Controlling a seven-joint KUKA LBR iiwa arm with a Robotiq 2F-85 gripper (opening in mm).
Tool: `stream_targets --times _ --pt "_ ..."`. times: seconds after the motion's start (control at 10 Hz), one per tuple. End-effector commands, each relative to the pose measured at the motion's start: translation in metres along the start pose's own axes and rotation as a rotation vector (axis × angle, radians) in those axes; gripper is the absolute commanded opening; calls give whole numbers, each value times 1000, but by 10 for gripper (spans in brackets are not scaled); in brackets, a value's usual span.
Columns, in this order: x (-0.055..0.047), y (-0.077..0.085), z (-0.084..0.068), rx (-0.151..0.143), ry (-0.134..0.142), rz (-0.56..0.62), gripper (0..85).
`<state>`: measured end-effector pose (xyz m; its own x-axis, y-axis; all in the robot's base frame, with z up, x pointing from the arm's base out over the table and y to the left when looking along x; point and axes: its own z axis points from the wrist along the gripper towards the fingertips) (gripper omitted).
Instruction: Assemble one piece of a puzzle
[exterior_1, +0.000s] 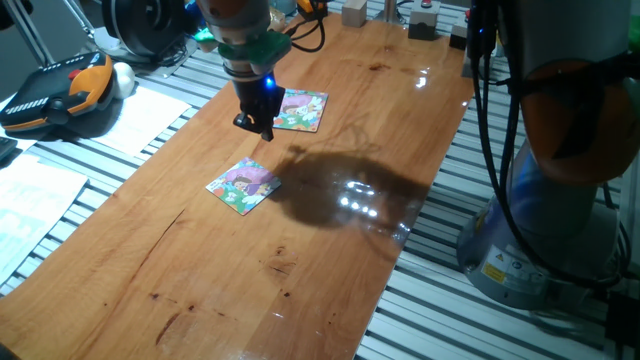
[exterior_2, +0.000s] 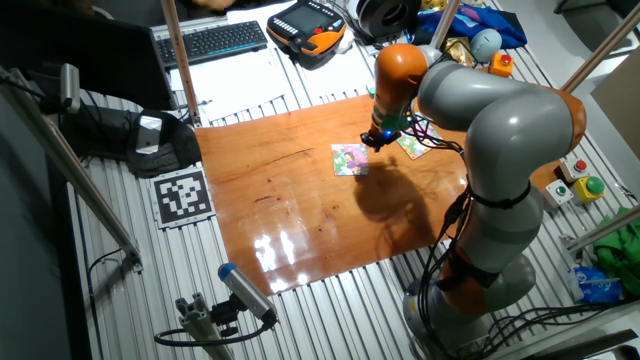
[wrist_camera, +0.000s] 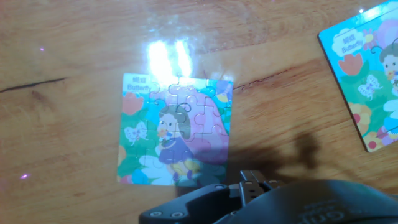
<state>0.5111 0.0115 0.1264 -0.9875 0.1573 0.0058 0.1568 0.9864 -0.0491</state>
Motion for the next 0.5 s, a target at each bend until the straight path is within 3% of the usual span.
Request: stream_targets --times 0.0,0.4 --pt "0 0 0 0 1 2 0" --pt "0 -1 0 -10 -2 -6 0"
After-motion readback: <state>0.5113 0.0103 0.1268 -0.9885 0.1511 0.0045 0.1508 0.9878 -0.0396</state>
